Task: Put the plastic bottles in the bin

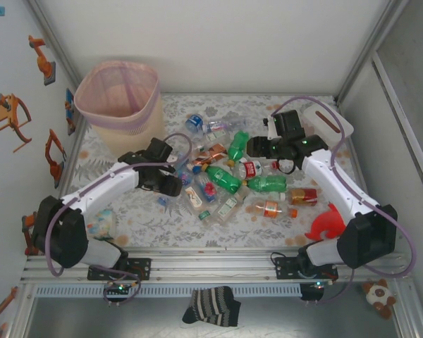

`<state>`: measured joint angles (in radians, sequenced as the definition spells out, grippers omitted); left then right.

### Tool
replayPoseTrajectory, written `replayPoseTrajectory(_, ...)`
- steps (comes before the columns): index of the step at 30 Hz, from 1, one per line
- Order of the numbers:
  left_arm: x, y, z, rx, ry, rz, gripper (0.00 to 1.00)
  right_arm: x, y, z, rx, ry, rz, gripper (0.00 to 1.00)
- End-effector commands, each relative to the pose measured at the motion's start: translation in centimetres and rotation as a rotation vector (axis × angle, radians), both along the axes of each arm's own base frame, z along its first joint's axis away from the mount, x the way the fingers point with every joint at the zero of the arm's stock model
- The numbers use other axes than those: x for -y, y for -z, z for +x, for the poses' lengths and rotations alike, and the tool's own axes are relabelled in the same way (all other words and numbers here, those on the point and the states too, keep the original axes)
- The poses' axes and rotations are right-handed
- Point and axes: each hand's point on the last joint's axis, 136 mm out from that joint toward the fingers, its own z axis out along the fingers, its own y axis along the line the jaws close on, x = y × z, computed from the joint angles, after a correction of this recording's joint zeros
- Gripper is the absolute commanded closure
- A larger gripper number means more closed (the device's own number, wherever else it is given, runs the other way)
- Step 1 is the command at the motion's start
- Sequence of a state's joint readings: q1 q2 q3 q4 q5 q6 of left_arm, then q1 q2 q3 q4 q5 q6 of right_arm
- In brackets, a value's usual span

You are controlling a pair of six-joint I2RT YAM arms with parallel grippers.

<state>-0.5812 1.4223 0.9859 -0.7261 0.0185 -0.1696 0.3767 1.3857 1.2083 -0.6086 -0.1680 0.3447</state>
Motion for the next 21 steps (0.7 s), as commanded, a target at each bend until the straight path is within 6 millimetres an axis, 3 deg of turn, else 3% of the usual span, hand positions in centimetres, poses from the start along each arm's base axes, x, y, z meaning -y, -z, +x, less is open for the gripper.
replayPoseTrajectory(1,0.4,1.0,0.4,-0.002,0.035,0.01,0.35,-0.7,-0.8,0.4,0.018,-0.001,0.029,0.31)
replayPoseTrajectory(12,0.8,3.1,0.9,-0.043,0.064,0.047,0.35,-0.6,-1.0,0.3,0.018,0.002,0.027,0.31)
replayPoseTrajectory(21,1.3,3.6,2.0,-0.043,0.071,0.061,0.31,-0.6,-1.0,0.4,0.017,0.001,0.028,0.3)
